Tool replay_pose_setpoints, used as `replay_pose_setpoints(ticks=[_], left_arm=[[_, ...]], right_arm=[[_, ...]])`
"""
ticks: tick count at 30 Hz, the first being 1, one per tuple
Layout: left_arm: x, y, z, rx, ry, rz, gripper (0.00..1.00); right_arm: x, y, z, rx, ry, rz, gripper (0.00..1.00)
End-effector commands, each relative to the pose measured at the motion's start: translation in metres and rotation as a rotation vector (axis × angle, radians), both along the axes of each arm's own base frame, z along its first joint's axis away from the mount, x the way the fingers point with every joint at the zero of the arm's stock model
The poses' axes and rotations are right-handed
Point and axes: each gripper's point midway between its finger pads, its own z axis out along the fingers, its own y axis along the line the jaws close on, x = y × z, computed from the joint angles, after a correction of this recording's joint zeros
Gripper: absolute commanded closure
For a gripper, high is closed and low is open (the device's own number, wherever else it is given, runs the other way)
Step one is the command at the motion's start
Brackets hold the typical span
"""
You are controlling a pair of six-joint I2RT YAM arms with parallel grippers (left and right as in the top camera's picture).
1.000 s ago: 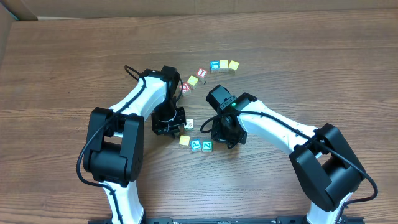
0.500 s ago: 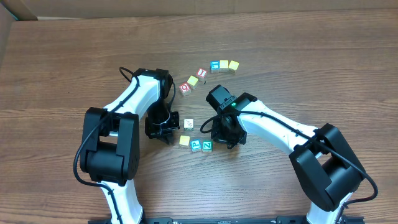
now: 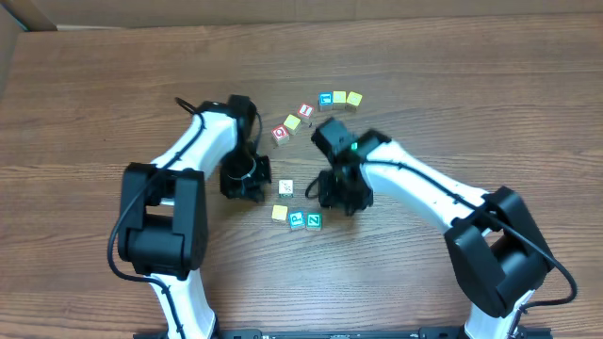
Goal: Flip 4 blocks
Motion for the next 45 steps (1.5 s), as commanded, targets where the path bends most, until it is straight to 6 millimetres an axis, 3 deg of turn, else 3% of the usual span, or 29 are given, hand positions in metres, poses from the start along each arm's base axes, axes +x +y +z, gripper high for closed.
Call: replay_pose_setpoints(ticks=[1,3,5,10,13,15,17,19,20,21,23,24,31,35,40,45], left_arm=[[0.038,0.032,0.018,0.005,-0.076,0.164,0.96],[0.054,0.055,0.033,0.003,-0.123,0.232,0.96],[0.063,0.076,0.043,0.003,-0.146,0.289,0.96],[0.064,0.109,0.046,0.017,-0.151,0.373,0.90],[0.062,0.114,0.045,0.024,-0.146,0.384,0.69],[0.062,0.114,0.045,0.024,-0.146,0.384,0.42],[0.062,0.113,0.045,0.023,-0.146,0.382,0.34],[0.062,0.113,0.045,0.023,-0.146,0.381,0.16],[0.062,0.113,0.045,0.023,-0.146,0.381,0.15],[0.061,0.113,0.045,0.023,-0.142,0.381,0.21],[0.054,0.108,0.046,0.015,-0.112,0.377,0.91],[0.051,0.105,0.046,0.012,-0.097,0.367,0.96],[0.037,0.071,0.044,0.016,-0.054,0.206,0.96],[0.015,0.039,0.034,0.039,0.011,0.094,0.96],[-0.019,0.020,0.020,0.080,0.102,-0.003,0.96],[-0.039,0.005,0.000,0.070,0.132,-0.029,0.96]], right_arm=[[0.043,0.017,0.063,0.081,-0.146,0.033,0.51],[0.052,0.022,0.085,0.090,-0.192,0.035,0.44],[0.050,0.032,0.094,0.107,-0.207,0.043,0.39],[0.031,0.066,0.078,0.102,-0.188,0.057,0.38],[0.016,0.088,0.055,0.042,-0.195,0.072,0.38],[0.006,0.095,0.038,-0.029,-0.218,0.068,0.38],[-0.002,0.100,0.026,-0.083,-0.239,0.069,0.38],[-0.008,0.104,0.018,-0.119,-0.257,0.067,0.39],[-0.009,0.104,0.016,-0.130,-0.263,0.064,0.38],[-0.010,0.106,0.015,-0.134,-0.270,0.069,0.38],[-0.008,0.104,0.015,-0.148,-0.287,0.071,0.38],[-0.007,0.104,0.016,-0.149,-0.290,0.070,0.38],[0.001,0.107,0.033,0.050,-0.096,0.109,0.45],[0.018,0.067,0.030,0.005,-0.037,0.065,0.51],[0.032,0.019,0.028,-0.060,0.033,-0.012,0.55],[0.046,-0.019,0.028,-0.087,0.075,-0.065,0.55]])
